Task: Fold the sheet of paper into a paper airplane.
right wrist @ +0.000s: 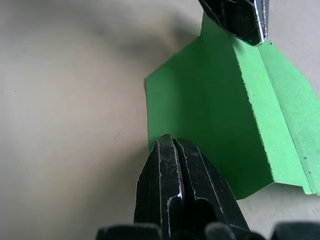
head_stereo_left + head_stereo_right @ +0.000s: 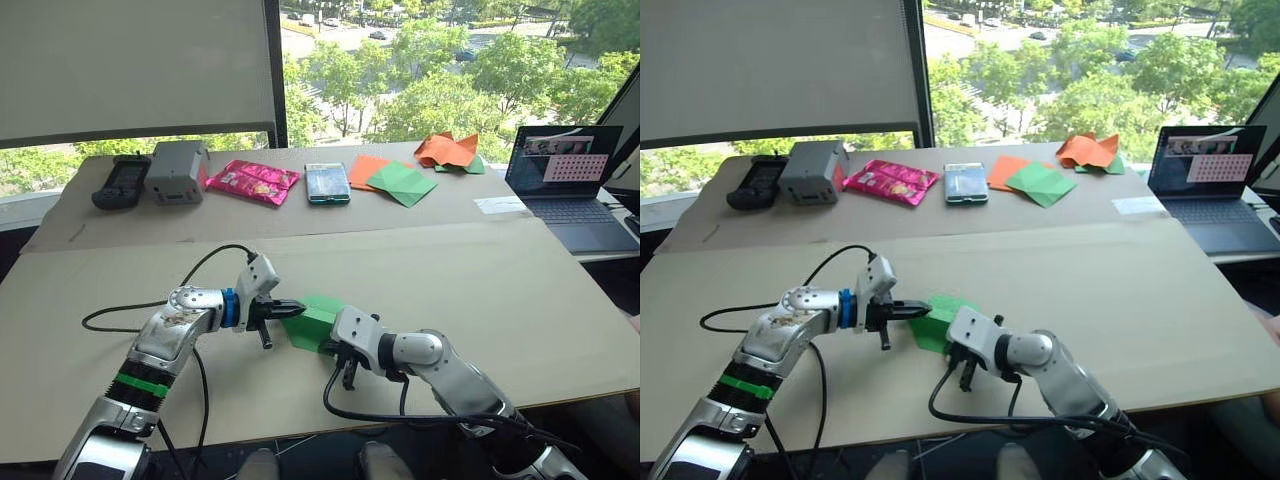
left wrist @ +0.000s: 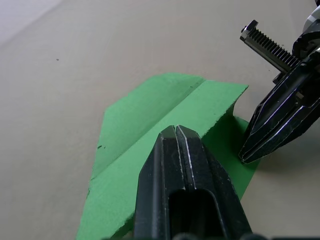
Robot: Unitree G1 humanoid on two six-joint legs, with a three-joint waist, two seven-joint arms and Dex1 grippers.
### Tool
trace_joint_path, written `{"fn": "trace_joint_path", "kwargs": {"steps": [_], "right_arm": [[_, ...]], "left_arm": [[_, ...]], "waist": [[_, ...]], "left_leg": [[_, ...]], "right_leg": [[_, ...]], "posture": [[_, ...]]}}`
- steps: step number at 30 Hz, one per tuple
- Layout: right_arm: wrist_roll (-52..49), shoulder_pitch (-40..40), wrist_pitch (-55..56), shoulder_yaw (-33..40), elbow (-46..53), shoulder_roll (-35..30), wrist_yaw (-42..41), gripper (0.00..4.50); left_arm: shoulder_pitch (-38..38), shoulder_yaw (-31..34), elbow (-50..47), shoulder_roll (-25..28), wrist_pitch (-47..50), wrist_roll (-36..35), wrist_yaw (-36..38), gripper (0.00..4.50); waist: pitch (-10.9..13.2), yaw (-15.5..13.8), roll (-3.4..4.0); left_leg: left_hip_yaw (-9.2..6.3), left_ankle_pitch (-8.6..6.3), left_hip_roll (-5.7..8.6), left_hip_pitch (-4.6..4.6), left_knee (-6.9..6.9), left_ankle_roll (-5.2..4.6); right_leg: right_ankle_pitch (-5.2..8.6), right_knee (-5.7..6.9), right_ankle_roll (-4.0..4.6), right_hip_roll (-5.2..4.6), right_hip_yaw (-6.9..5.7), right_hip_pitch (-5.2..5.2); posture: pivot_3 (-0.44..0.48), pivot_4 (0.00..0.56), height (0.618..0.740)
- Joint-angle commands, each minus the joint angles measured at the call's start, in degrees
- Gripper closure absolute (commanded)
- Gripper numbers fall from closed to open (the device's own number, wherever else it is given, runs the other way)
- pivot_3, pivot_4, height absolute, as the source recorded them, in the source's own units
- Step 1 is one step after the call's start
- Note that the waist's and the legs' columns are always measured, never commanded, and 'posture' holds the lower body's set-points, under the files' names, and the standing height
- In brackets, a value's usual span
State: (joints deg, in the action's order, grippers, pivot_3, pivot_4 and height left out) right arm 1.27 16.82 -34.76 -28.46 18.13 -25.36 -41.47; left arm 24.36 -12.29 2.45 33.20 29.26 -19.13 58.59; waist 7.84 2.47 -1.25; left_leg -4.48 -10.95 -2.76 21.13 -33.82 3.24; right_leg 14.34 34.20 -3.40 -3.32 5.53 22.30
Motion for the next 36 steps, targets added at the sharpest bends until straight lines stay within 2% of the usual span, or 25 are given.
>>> {"fn": "trace_joint_path", "kwargs": {"steps": [1, 7, 13, 16, 22, 27, 31, 36], "right_arm": [[0.18, -0.17, -1.31, 0.91, 0.01, -0.22, 0.53, 4.48], [-1.06, 0.11, -1.30, 2.28, 1.26, -0.17, 0.52, 4.48], [-7.23, -0.24, -2.48, 6.76, 7.89, -1.38, -2.73, 4.48], [-11.60, -1.22, -6.25, 9.07, 11.05, -1.75, -4.12, 4.48], [-19.10, -0.05, -13.82, 16.48, 11.26, 1.56, -0.99, 4.48], [-17.79, 3.93, -16.75, 19.66, 2.82, 3.28, 4.95, 2.91], [-19.13, 4.80, -16.97, 19.72, 0.67, 3.92, 5.49, 1.56], [-19.69, 6.01, -16.21, 19.31, -3.68, 5.35, 5.37, 1.56]], "left_arm": [[-1.12, 0.87, -3.46, 0.78, 1.00, -0.28, 0.20, 4.50], [-3.79, 1.29, -4.75, 1.15, 1.32, 0.05, -0.58, 4.50], [-4.86, 1.58, -6.60, 1.17, 2.17, -0.34, -1.39, 4.50], [-5.22, 1.58, -7.23, 1.07, 2.45, -0.47, -1.85, 4.50], [-5.75, 1.72, -7.84, 0.97, 2.64, -0.59, -2.51, 4.50], [-6.80, 1.64, -9.21, 1.17, 2.88, -0.96, -2.35, 4.50], [-7.44, 1.72, -9.61, 1.22, 2.90, -0.96, -2.33, 4.50], [-7.99, 1.55, -9.80, 1.10, 2.95, -0.72, -2.42, 4.50]], "waist": [[0.00, -0.06, 0.00], [0.01, -0.10, 0.00], [0.05, -0.12, 0.02], [0.05, -0.08, 0.01], [0.05, -0.01, 0.02], [0.06, 0.02, 0.03], [0.05, -0.14, 0.05], [0.03, 0.04, 0.08]], "left_leg": [[0.00, 0.00, 0.00, 0.00, 0.00, 0.00], [-0.01, -0.01, 0.00, 0.00, -0.02, 0.02], [-0.01, 0.00, 0.00, 0.12, -0.01, 0.01], [-0.02, 0.00, 0.00, 0.11, 0.01, 0.00], [-0.02, 0.00, 0.00, 0.14, 0.02, 0.00], [-0.02, -0.03, 0.00, 0.11, 0.02, 0.05], [-0.01, 0.00, 0.01, 0.15, 0.02, 0.00], [-0.01, 0.02, 0.00, 0.22, 0.04, -0.04]], "right_leg": [[0.00, 0.02, 0.00, 0.00, 0.00, 0.00], [0.00, 0.00, 0.00, 0.00, -0.01, 0.06], [0.00, 0.00, 0.00, -0.01, -0.01, 0.07], [0.00, 0.02, 0.00, 0.00, -0.01, 0.03], [0.00, 0.00, 0.00, 0.00, 0.00, 0.03], [0.00, -0.03, 0.00, -0.01, -0.01, 0.25], [0.00, -0.02, 0.01, -0.01, 0.00, 0.21], [-0.03, 0.07, -0.03, 0.01, 0.01, -0.01]], "posture": [[0.000, 0.150, 0.721], [0.000, 0.150, 0.721], [0.000, 0.150, 0.721], [0.000, 0.150, 0.721], [0.000, 0.150, 0.721], [0.000, 0.150, 0.721], [0.000, 0.150, 0.721], [0.000, 0.150, 0.721]]}}
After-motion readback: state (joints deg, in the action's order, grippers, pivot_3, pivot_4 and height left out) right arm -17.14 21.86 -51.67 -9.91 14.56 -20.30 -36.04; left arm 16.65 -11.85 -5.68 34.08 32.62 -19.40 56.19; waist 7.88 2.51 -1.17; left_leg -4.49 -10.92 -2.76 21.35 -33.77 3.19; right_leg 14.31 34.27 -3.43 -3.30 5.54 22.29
